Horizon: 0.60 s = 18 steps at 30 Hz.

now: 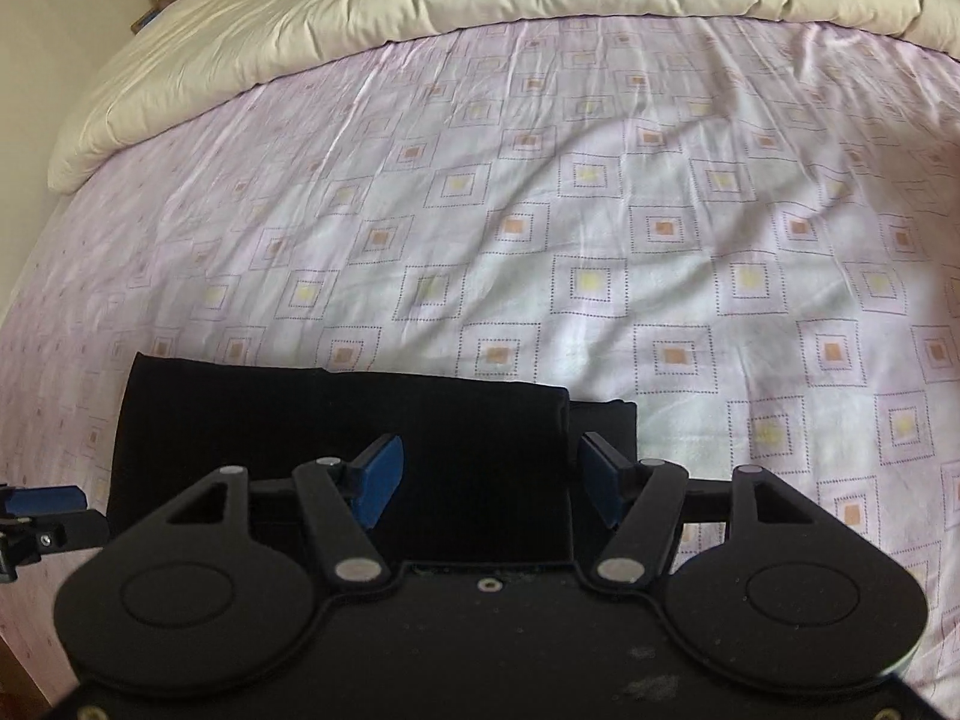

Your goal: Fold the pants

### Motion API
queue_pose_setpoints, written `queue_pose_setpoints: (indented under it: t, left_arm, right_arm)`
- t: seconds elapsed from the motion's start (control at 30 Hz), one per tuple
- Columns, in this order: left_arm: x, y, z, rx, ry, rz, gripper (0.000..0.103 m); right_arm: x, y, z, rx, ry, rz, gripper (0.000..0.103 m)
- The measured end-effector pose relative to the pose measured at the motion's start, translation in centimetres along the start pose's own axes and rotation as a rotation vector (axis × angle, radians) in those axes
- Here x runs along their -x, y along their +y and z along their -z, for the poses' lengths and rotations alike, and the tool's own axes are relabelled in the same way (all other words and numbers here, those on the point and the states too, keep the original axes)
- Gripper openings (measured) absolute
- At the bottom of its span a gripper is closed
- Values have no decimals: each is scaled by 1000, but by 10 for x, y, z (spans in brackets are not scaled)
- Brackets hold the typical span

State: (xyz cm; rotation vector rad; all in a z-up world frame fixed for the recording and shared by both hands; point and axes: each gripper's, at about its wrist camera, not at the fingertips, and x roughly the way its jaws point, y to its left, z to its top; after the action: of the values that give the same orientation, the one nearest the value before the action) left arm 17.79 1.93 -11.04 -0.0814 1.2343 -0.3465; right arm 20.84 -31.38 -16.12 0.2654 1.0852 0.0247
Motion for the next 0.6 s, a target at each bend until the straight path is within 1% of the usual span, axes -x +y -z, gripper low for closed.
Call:
queue_pose_setpoints:
  t: [0.03,0.07,0.1,0.13,0.2,0.23,0.33,0.43,0.53,0.6]
  left_arm:
    - [0,1,0,-1,4,-4,62]
    - [1,2,1,-2,5,-6,62]
    - [1,2,1,-1,5,-4,62]
    - [1,2,0,0,5,-1,62]
    - [1,0,0,-4,3,2,62]
    - [1,0,0,-9,1,3,62]
    - [0,-3,0,-21,3,14,62]
    - [0,-5,0,-44,3,18,62]
    - [0,-7,2,-77,2,18,62]
    - [-2,-8,4,-103,11,14,62]
  right_arm:
    - [-2,0,-1,9,6,10,59]
    - [-3,0,-3,15,13,23,38]
    - [-3,-1,-4,11,20,30,30]
    - [1,-1,-6,3,15,30,29]
    - [14,0,-7,0,-21,40,15]
    - [26,1,-5,-6,-41,28,8]
    - [53,9,0,-15,-97,0,5]
    - [74,17,13,-26,-124,-24,4]
    - [79,19,31,-72,-112,-3,4]
    - [70,13,45,-116,-72,33,4]
